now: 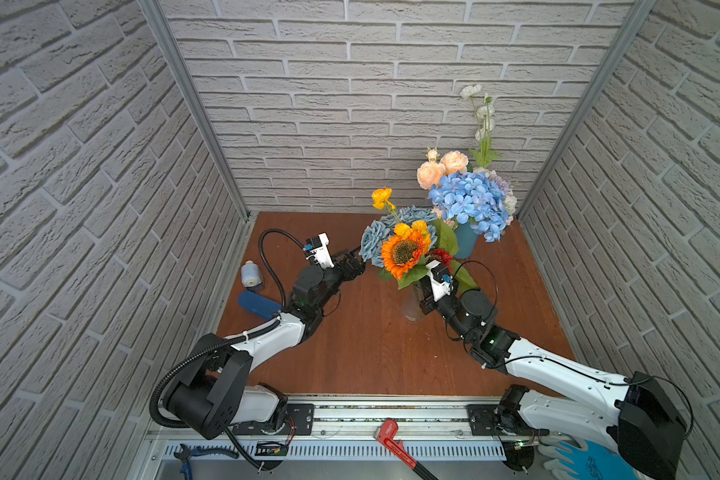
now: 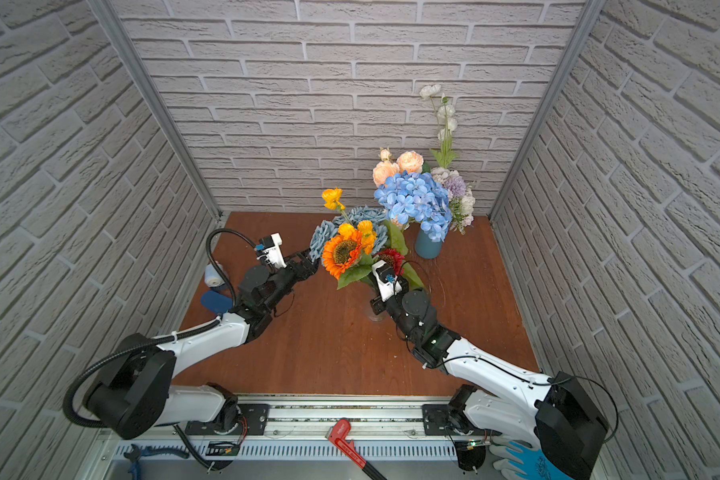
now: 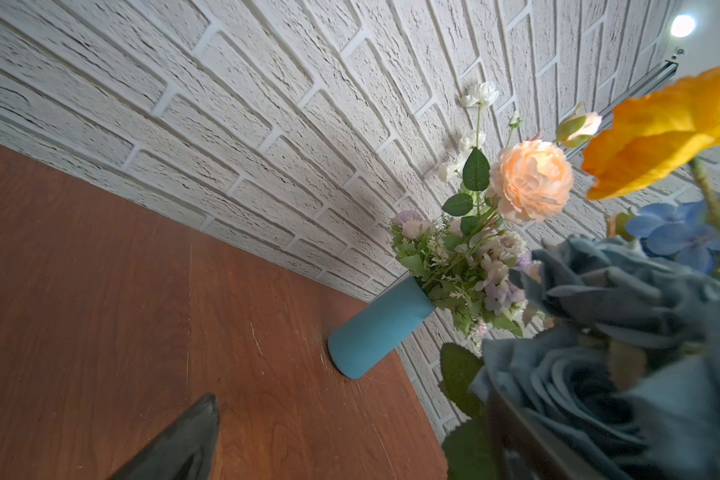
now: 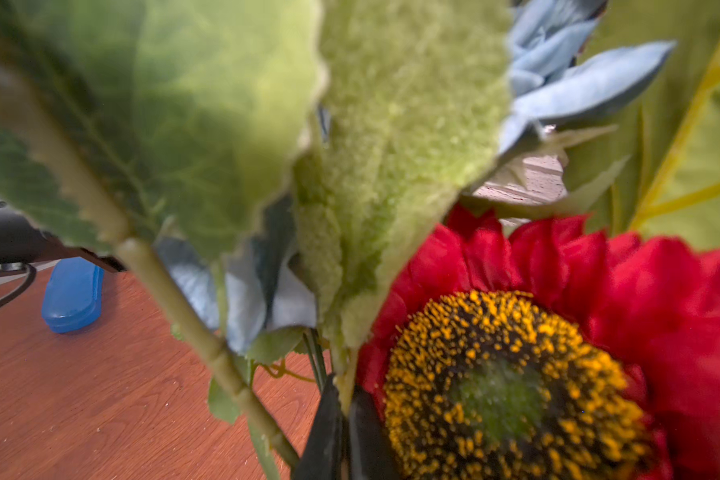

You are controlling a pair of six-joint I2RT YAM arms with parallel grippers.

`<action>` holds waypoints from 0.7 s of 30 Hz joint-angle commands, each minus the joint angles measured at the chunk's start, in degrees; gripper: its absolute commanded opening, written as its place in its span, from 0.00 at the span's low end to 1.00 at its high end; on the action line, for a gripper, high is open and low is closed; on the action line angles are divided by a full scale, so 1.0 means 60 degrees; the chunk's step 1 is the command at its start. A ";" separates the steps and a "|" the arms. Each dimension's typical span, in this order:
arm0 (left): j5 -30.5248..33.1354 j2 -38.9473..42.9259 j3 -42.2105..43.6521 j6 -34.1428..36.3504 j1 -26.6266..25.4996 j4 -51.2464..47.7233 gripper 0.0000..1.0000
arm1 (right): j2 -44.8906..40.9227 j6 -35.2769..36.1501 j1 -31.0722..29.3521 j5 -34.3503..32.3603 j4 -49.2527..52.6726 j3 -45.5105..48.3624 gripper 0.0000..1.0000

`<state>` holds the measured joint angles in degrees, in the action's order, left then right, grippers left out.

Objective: Arrange the flowers into the vase

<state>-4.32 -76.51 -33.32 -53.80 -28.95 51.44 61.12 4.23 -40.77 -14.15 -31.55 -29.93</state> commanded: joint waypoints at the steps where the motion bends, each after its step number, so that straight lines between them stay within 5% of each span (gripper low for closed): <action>1: 0.0111 0.0436 0.0170 0.0144 -0.0055 0.0451 0.98 | 0.0148 -0.0206 0.0012 -0.0357 0.1728 0.0274 0.06; 5: 0.0205 0.0648 0.0254 0.0250 -0.0053 0.0297 0.98 | -0.0455 -0.0341 0.0014 -0.0181 0.2445 0.0047 0.10; 11: 0.0329 0.0698 0.0293 0.0310 -0.0044 0.0245 0.98 | -0.1553 -0.0848 0.0013 0.0316 0.4006 -0.0371 0.44; 21: 0.0441 0.0389 0.0273 0.0178 -0.0024 0.0329 0.98 | -0.2553 -0.1884 0.0013 0.0782 0.5483 -0.0014 0.66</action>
<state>-2.37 -73.58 -32.08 -53.17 -28.99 50.92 46.89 -3.88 -40.75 -10.26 -0.34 -31.20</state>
